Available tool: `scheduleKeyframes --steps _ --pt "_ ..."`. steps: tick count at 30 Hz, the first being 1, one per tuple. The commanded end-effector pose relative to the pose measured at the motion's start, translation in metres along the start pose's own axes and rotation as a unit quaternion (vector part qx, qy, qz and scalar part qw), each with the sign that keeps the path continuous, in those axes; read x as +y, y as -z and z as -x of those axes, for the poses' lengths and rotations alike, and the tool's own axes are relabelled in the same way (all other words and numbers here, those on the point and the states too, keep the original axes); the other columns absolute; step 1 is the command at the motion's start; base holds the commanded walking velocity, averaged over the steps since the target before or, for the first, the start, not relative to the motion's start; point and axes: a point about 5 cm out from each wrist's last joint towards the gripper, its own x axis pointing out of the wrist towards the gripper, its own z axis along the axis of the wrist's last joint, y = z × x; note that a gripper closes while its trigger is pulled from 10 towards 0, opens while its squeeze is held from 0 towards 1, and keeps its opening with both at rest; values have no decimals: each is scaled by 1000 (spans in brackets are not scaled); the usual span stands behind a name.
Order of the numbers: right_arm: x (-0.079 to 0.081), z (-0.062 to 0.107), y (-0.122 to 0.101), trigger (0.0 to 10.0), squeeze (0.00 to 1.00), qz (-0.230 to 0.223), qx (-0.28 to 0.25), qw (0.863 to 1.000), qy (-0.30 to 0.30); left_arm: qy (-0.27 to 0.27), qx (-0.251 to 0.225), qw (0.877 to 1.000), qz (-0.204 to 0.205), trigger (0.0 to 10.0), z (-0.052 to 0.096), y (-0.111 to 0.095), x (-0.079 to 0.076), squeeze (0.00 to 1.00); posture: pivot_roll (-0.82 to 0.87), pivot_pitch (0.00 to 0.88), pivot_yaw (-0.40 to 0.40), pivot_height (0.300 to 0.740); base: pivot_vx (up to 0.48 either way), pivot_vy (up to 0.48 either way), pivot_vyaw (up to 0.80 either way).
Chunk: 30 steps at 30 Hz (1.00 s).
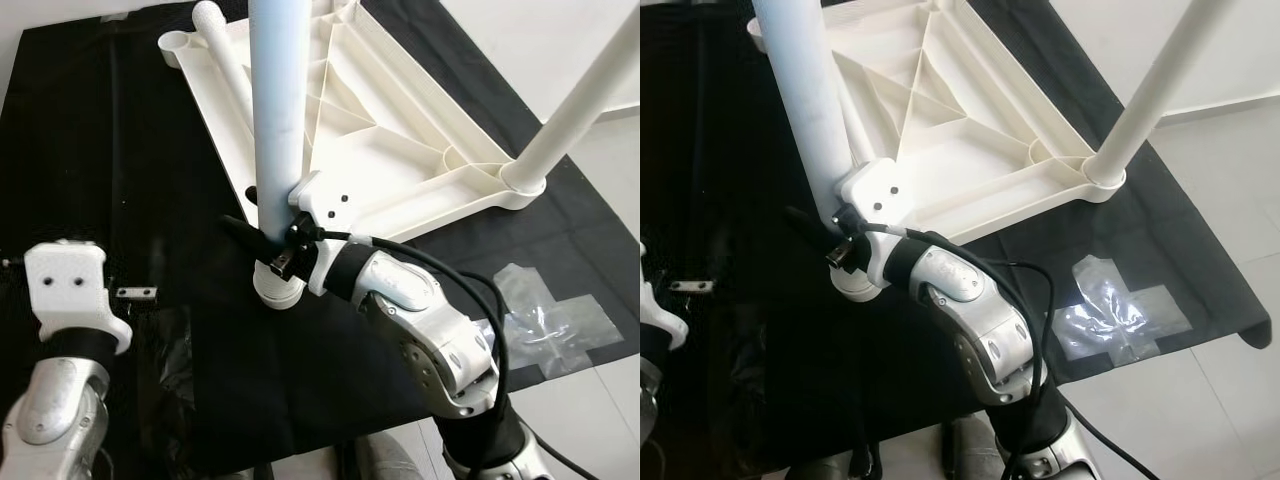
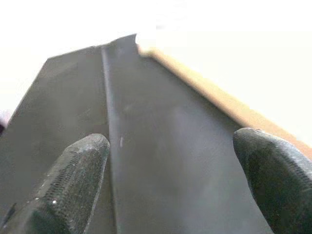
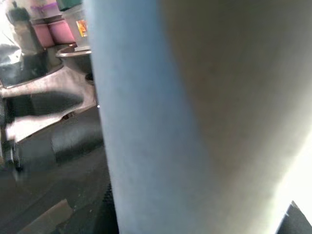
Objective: Building children table
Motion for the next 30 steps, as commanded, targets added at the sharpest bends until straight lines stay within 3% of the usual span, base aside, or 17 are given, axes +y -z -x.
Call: scheduleKeyframes --steps 1,2,3,5,6,11,14,16,18,19,21,22,23,26,29,30 --pt "-5 3 48 10000 0 -18 126 991 35 14 -8 1000 5 10000 -1 -5 4 0 -5 280 -7 740 0 0 0" --pt "-5 3 48 10000 0 -18 126 991 35 14 -8 1000 5 10000 -1 -5 4 0 -5 280 -7 740 0 0 0" --pt "4 -6 39 10000 0 20 99 994 -32 71 -69 995 19 10000 -18 -35 8 0 4 256 2 740 0 0 0" --pt "8 -8 36 10000 0 28 88 994 -56 90 -87 992 23 10000 -22 -44 8 0 4 256 2 740 0 0 0" --pt "16 -11 31 10000 0 53 71 989 -115 118 -108 987 33 10000 -29 -57 6 0 6 247 6 740 0 0 0" --pt "19 -12 29 10000 0 61 67 982 -166 155 -126 978 53 10000 -33 -67 1 0 12 233 7 740 0 0 0" --pt "14 -13 27 10000 0 60 61 978 -191 202 -141 966 79 10000 -35 -77 -7 0 16 226 7 740 0 0 0" --pt "10 -13 25 10000 0 57 57 978 -194 227 -145 959 88 10000 -34 -80 -11 0 19 221 6 740 0 0 0" --pt "5 -16 22 10000 0 39 43 980 -192 287 -146 941 107 10000 -31 -87 -17 0 26 211 8 740 0 0 0" --pt "5 -16 22 10000 0 39 43 980 -192 287 -146 941 107 10000 -31 -87 -17 0 26 211 8 740 0 0 0" --pt "2 -18 14 10000 0 6 13 981 -196 341 -141 924 104 10000 -28 -90 -21 0 26 210 11 740 0 0 0" --pt "2 -18 14 10000 0 6 13 981 -196 341 -141 924 104 10000 -28 -90 -21 0 26 210 11 740 0 0 0" --pt "-2 -18 1 10000 0 -29 -32 976 -215 390 -129 906 99 10000 -25 -90 -22 0 27 208 16 740 0 0 0" --pt "-5 -17 -7 10000 0 -41 -54 971 -229 410 -124 899 93 10000 -23 -90 -22 0 26 204 17 740 0 0 0" --pt "-17 -4 -34 10000 0 -50 -111 947 -296 449 -127 879 98 10000 -25 -98 -12 0 21 192 20 740 0 0 0" --pt "-17 -4 -34 10000 0 -50 -111 947 -296 449 -127 879 98 10000 -25 -98 -12 0 21 192 20 740 0 0 0"
